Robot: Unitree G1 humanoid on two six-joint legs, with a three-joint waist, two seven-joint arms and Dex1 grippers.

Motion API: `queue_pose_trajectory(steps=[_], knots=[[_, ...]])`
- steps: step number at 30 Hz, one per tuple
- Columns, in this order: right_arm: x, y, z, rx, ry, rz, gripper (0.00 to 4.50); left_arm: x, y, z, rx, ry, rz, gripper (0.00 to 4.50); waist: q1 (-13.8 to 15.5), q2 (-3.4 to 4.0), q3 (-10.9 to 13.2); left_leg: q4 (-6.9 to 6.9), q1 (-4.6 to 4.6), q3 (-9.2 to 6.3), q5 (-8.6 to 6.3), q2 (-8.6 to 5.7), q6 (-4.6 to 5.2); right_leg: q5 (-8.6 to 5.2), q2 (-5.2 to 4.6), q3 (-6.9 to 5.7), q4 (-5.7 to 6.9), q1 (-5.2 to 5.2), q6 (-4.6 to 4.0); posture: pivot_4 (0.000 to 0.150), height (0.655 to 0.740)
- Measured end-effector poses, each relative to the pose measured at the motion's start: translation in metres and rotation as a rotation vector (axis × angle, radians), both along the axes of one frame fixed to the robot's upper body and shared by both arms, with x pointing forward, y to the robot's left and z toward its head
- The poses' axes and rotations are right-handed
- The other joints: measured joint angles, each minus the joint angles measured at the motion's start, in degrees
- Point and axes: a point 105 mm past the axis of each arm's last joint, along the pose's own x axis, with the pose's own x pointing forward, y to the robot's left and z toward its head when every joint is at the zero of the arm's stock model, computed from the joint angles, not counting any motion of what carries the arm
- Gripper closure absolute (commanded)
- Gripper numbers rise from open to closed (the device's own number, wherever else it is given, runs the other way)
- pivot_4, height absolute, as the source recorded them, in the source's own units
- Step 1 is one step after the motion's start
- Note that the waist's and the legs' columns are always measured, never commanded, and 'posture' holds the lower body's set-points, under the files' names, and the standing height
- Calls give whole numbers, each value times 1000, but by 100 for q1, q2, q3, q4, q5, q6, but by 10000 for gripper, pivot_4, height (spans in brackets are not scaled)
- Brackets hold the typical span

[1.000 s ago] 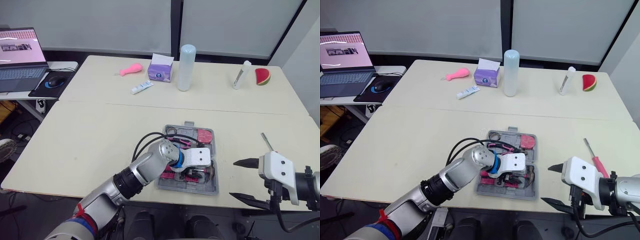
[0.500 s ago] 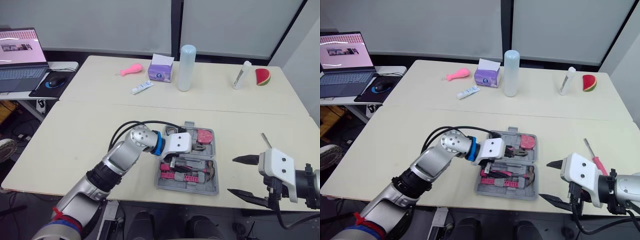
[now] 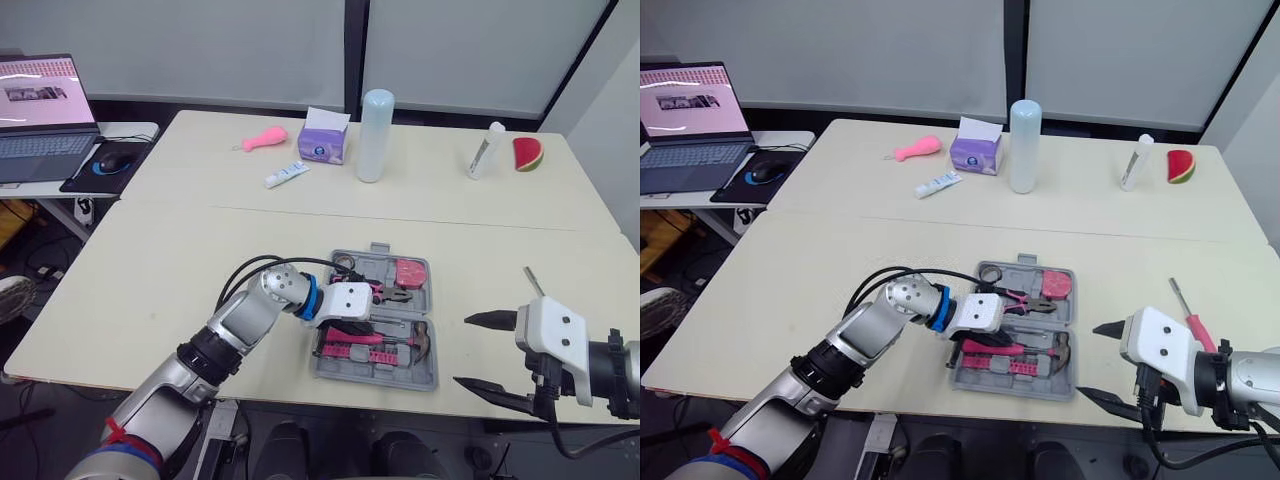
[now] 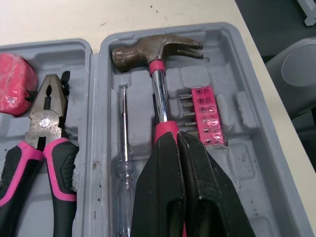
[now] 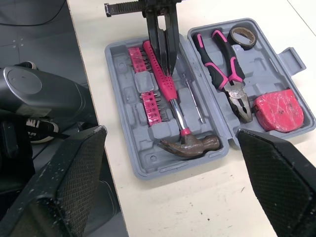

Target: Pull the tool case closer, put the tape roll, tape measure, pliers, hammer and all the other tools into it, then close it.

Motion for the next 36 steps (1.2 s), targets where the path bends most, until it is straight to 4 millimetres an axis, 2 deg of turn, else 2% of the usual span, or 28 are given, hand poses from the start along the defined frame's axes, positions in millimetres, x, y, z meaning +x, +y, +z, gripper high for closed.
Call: queue_pose_trajectory(steps=[4, 15, 20, 23, 28, 32, 34, 36], knots=[[0, 0, 0, 0, -1, 1, 0, 3, 0, -13, 32, 1, 22, 44739, -1, 0, 0, 0, 0, -1, 0, 0, 0, 0, 1, -1, 0, 0, 0, 1500, 7075], [-2, 0, -2, 10, 4, 0, 0, 3, 0, -23, 30, -47, 26, 44739, -2, 16, -19, 0, 13, -3, 1, 0, 2, 0, 0, -1, 0, 15, 0, 1500, 7075], [-2, 0, -1, 11, -6, 3, 0, 2, 3, -21, -22, 17, 92, 44739, -21, 17, -19, 0, 13, -4, 1, 2, 2, 0, 2, -1, 1, 15, 0, 1500, 7075], [1, -1, 3, 14, -32, -3, 0, 0, 12, -13, -91, 107, 173, 44739, -48, 18, -16, -1, 7, -10, 2, 5, 2, 0, 4, -4, 2, 11, 0, 1500, 7075], [9, -7, 11, 20, -83, -35, 0, 12, 43, 31, -220, 83, 265, 44739, -54, 19, -17, -1, 7, -11, 2, 4, 2, 0, 5, -5, 1, 12, 0, 1500, 7075], [19, -17, 18, 37, -140, -97, 0, 24, 79, 51, -347, 55, 408, 44739, -67, 19, -16, -1, 8, -11, 2, 7, 2, 0, 3, -5, 2, 9, 0, 1500, 7075], [28, -32, 25, 44, -212, -180, 0, 31, 106, 58, -435, 4, 542, 44739, -65, 19, -17, -1, 8, -13, 2, 8, 2, 0, -8, -6, 1, 9, 0, 1500, 7075], [34, -55, 26, 43, -268, -296, 0, 38, 140, 58, -495, -65, 725, 44739, -63, 19, -17, -2, 7, -15, 2, 8, 3, 0, -20, -6, -1, 9, 0, 1500, 7075]])
